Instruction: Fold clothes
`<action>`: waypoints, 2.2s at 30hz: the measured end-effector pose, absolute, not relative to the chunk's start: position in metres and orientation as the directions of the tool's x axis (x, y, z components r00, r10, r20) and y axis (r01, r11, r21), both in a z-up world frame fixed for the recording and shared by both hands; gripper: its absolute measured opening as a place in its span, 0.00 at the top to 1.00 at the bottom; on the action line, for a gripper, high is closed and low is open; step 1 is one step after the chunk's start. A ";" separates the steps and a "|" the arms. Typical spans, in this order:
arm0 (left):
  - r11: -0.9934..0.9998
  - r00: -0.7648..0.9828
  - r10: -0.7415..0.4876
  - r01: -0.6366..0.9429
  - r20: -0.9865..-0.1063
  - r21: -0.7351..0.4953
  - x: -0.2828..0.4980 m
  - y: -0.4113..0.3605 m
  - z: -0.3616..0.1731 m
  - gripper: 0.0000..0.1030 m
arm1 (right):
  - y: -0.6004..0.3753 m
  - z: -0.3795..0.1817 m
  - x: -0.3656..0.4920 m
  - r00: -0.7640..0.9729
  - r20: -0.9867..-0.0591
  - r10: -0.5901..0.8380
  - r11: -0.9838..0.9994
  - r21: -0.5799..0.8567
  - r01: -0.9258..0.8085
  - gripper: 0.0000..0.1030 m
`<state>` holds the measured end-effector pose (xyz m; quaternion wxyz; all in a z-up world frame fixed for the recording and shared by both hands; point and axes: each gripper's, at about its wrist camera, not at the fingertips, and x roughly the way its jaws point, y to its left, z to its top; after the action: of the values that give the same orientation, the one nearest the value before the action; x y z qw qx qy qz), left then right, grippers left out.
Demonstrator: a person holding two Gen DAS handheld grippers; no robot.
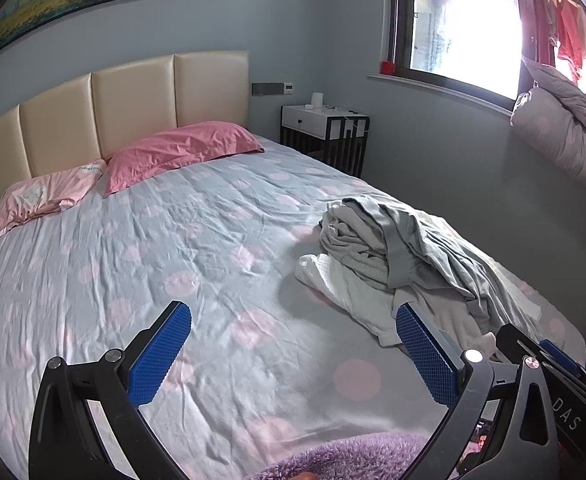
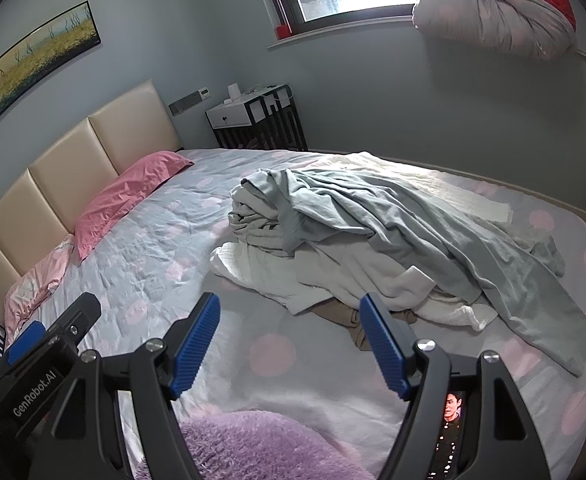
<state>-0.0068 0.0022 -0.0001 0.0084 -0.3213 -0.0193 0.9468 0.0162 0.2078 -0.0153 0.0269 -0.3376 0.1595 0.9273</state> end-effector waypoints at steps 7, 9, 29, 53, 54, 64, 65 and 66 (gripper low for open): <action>-0.998 -0.797 0.050 -0.016 -0.602 -0.062 -0.003 0.006 0.001 0.00 | 0.211 -0.017 0.016 -0.772 -0.632 -0.066 -0.944 0.291 -0.158 0.30; -0.998 -0.802 0.059 -0.028 -0.595 -0.061 0.000 0.007 0.000 0.00 | 0.211 -0.017 0.016 -0.773 -0.631 -0.068 -0.942 0.295 -0.158 0.30; -0.996 -0.828 0.069 -0.028 -0.556 -0.081 0.007 0.006 0.002 0.00 | 0.208 -0.021 0.017 -0.779 -0.620 -0.094 -0.943 0.307 -0.131 0.30; -0.996 -0.815 0.063 -0.016 -0.576 -0.086 0.006 0.001 0.000 0.00 | 0.210 -0.020 0.014 -0.769 -0.631 -0.100 -0.941 0.312 -0.133 0.31; -0.996 -0.815 0.062 -0.015 -0.576 -0.086 0.006 0.001 0.000 0.00 | 0.209 -0.020 0.015 -0.769 -0.632 -0.095 -0.943 0.306 -0.135 0.31; -0.996 -0.814 0.063 -0.016 -0.578 -0.086 0.007 0.000 0.000 0.00 | 0.204 -0.019 0.017 -0.762 -0.642 -0.086 -0.950 0.282 -0.130 0.31; -0.996 -0.813 0.063 -0.016 -0.578 -0.086 0.007 0.000 0.000 0.00 | 0.203 -0.019 0.017 -0.761 -0.643 -0.088 -0.951 0.282 -0.128 0.31; -0.996 -0.813 0.062 -0.015 -0.579 -0.086 0.008 -0.001 0.000 0.00 | 0.203 -0.020 0.017 -0.760 -0.644 -0.092 -0.951 0.284 -0.125 0.31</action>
<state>0.0076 -0.0006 -0.0001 0.0205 -0.3049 -0.0386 0.9514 0.0170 0.2031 -0.0195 0.0090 -0.3466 0.1570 0.9247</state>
